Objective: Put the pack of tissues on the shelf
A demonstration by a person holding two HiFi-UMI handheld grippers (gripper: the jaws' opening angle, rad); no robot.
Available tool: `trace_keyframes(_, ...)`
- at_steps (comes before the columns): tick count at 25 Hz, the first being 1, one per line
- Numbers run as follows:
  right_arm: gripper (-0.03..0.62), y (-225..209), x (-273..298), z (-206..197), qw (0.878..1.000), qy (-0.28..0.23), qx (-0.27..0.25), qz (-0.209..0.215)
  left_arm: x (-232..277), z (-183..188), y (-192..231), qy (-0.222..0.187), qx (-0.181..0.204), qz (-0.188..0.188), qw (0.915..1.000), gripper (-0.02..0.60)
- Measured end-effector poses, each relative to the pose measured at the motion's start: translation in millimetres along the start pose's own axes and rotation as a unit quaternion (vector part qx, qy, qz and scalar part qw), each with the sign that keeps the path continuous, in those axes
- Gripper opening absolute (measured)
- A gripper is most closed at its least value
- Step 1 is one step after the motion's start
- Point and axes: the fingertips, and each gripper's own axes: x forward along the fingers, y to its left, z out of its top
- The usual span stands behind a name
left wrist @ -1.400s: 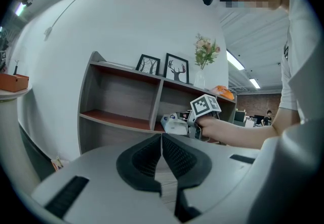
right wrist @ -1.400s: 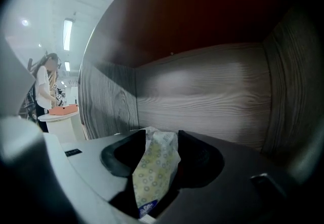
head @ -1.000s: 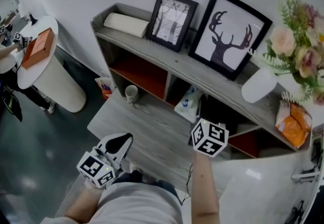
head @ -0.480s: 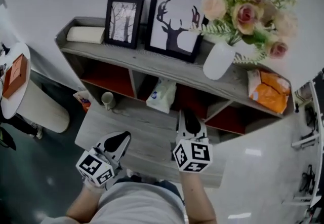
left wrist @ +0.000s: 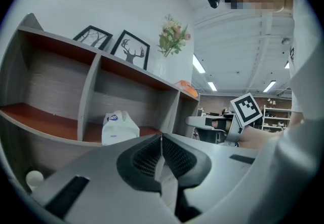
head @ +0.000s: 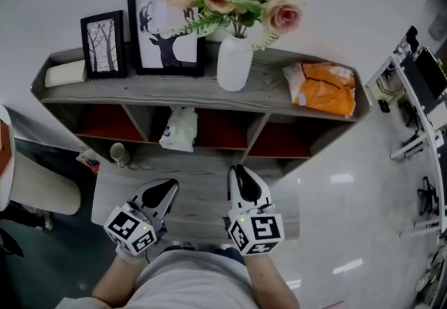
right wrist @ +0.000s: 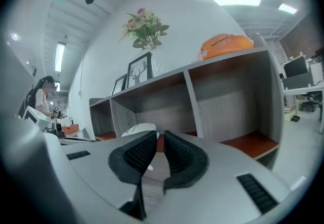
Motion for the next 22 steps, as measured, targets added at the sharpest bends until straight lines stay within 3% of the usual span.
trace_keyframes(9, 0.054, -12.1, -29.8, -21.1, 1.000, 0.011, 0.003, -0.018, 25.2, -5.6, -21.3, 0.014, 0.004, -0.044, 0.9989, 0.021)
trace_keyframes(22, 0.052, -4.7, -31.8, -34.0, 1.000, 0.022, -0.006, -0.001, 30.3, -13.5, -25.9, 0.025, 0.004, -0.052, 0.9983, 0.021)
